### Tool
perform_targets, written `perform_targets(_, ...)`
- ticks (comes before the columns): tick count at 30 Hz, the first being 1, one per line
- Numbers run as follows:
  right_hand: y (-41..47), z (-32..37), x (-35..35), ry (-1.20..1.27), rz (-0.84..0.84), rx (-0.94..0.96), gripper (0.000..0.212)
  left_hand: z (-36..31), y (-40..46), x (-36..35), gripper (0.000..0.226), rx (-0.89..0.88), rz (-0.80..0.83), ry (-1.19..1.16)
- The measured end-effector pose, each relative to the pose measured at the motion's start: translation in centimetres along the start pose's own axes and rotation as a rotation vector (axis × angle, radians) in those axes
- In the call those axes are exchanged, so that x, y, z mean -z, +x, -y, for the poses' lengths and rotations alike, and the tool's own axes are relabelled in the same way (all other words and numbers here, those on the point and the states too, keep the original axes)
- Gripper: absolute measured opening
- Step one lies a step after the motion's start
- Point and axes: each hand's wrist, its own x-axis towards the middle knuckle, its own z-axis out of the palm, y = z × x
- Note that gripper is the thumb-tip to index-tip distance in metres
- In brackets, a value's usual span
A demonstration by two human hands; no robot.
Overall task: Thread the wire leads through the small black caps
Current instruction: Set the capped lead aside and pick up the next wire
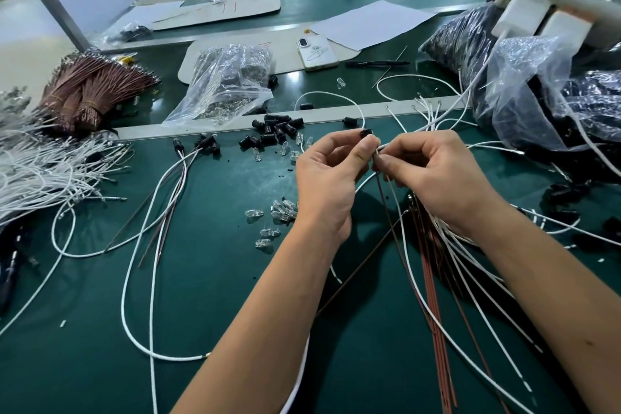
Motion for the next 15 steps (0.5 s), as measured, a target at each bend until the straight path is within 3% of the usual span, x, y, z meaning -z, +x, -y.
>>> perform_targets(15,-0.29,-0.09,0.25,-0.133,-0.082,0.038,0.012,0.99,0.53,0.22,0.008,-0.006,0.036,0.068)
